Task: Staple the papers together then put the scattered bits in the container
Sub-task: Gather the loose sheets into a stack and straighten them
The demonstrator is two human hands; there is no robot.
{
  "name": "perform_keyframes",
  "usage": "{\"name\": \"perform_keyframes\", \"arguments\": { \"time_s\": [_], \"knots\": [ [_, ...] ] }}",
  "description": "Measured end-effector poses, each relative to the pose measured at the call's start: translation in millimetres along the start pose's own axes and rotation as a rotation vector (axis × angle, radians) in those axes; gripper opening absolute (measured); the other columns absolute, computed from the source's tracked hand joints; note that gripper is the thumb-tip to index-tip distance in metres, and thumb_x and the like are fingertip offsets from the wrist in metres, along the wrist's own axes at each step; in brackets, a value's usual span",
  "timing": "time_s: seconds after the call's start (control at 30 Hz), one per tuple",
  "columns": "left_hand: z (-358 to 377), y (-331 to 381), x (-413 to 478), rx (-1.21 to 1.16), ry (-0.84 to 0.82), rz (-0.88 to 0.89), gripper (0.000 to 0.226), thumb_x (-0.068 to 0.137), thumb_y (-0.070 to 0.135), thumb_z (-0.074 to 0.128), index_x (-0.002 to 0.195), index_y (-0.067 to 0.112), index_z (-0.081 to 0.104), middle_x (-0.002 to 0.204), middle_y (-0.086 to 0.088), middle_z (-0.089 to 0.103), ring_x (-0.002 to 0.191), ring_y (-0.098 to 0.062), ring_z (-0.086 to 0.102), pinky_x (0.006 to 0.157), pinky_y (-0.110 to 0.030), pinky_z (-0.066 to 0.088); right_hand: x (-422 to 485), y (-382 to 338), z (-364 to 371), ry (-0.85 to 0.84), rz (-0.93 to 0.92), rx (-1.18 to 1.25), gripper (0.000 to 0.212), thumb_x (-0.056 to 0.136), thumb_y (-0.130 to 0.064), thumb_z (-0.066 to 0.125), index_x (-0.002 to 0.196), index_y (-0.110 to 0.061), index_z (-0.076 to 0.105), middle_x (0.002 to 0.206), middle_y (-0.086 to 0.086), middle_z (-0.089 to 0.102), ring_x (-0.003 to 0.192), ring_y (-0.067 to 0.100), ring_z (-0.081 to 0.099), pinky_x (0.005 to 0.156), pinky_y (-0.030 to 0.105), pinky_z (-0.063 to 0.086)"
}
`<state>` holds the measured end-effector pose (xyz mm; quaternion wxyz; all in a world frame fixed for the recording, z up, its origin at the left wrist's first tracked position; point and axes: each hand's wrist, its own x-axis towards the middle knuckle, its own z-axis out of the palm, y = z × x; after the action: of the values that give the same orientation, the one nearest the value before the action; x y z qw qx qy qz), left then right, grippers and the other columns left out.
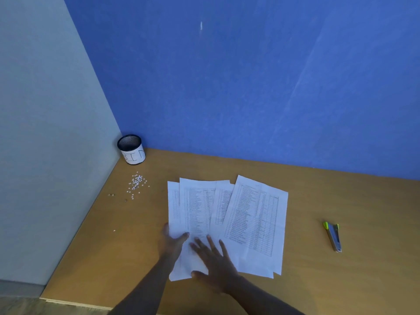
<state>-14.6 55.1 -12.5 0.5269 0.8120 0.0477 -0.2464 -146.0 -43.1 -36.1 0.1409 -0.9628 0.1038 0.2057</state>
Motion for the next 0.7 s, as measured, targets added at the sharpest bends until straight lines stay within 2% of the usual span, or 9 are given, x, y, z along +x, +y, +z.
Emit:
{"name": "perform_keyframes", "arguments": {
  "time_s": [0.07,0.13,0.17,0.27,0.33,0.4,0.6,0.67,0.7],
  "knots": [
    [0,8,-6,-0.043,-0.014,0.028,0.055,0.077,0.001,0.076,0.126,-0.001,0.051,0.114,-0.011,0.057,0.104,-0.025,0.054,0.077,-0.026,0.046,-15,12,-17,0.032,0.110,0.103,0.086,0.079,-0.075,0.037,0.150,-0.029,0.023,0.157,-0.007,0.021,0.142,0.023,0.030,0.114,0.046,0.003],
    [0,16,-11,-0.081,-0.064,0.074,0.046,0.082,-0.005,0.068,0.124,-0.003,0.050,0.110,-0.010,0.055,0.100,-0.022,0.051,0.062,-0.014,0.044,-21,32,-24,0.105,0.197,0.135,0.097,0.077,-0.076,0.041,0.153,-0.027,0.006,0.158,-0.007,-0.002,0.147,0.023,0.001,0.113,0.041,-0.016],
    [0,20,-12,-0.092,-0.082,0.102,0.042,0.084,-0.006,0.066,0.122,-0.004,0.051,0.108,-0.009,0.056,0.100,-0.023,0.053,0.057,-0.012,0.046,-23,45,-22,0.142,0.248,0.150,0.105,0.075,-0.081,0.041,0.152,-0.027,-0.005,0.155,-0.009,-0.016,0.145,0.021,-0.014,0.112,0.040,-0.021],
    [0,22,-9,-0.127,-0.112,0.164,0.034,0.084,-0.013,0.061,0.117,-0.009,0.053,0.097,-0.008,0.060,0.092,-0.020,0.063,0.058,-0.008,0.049,-29,69,-17,0.120,0.344,0.160,0.127,0.054,-0.096,0.025,0.149,-0.024,-0.019,0.148,-0.008,-0.031,0.139,0.016,-0.028,0.111,0.042,-0.018],
    [1,23,-7,-0.119,-0.124,0.172,0.031,0.086,-0.010,0.060,0.116,-0.005,0.054,0.098,-0.007,0.062,0.091,-0.017,0.066,0.065,-0.014,0.051,-33,76,-11,0.090,0.331,0.171,0.134,0.046,-0.099,0.022,0.149,-0.022,-0.019,0.148,-0.007,-0.032,0.138,0.015,-0.027,0.114,0.043,-0.014],
    [3,24,-4,-0.088,-0.130,0.179,0.031,0.089,-0.004,0.061,0.119,-0.002,0.056,0.106,-0.010,0.063,0.100,-0.027,0.062,0.074,-0.024,0.049,-37,77,-5,0.101,0.315,0.192,0.135,0.046,-0.100,0.020,0.150,-0.021,-0.017,0.149,-0.005,-0.031,0.137,0.016,-0.027,0.116,0.044,-0.011],
    [7,27,-1,-0.067,-0.138,0.165,0.032,0.091,-0.003,0.058,0.122,-0.001,0.056,0.110,-0.013,0.063,0.106,-0.033,0.061,0.083,-0.033,0.045,-42,63,-3,0.129,0.304,0.175,0.116,0.052,-0.090,-0.005,0.151,-0.029,-0.010,0.149,-0.007,-0.026,0.138,0.016,-0.023,0.114,0.040,-0.010],
    [8,26,0,-0.075,-0.130,0.156,0.033,0.091,-0.003,0.057,0.124,-0.001,0.055,0.113,-0.015,0.063,0.105,-0.031,0.060,0.083,-0.033,0.046,-47,61,-3,0.124,0.295,0.161,0.100,0.070,-0.081,-0.004,0.153,-0.027,0.007,0.152,-0.009,-0.012,0.145,0.017,-0.006,0.115,0.041,-0.001],
    [9,27,0,-0.073,-0.126,0.155,0.033,0.091,-0.003,0.057,0.125,-0.002,0.055,0.114,-0.015,0.062,0.103,-0.030,0.059,0.081,-0.032,0.046,-49,61,-4,0.100,0.306,0.151,0.083,0.085,-0.073,0.004,0.150,-0.025,0.023,0.153,-0.009,0.002,0.146,0.018,0.015,0.115,0.043,0.015]
  ]
}}
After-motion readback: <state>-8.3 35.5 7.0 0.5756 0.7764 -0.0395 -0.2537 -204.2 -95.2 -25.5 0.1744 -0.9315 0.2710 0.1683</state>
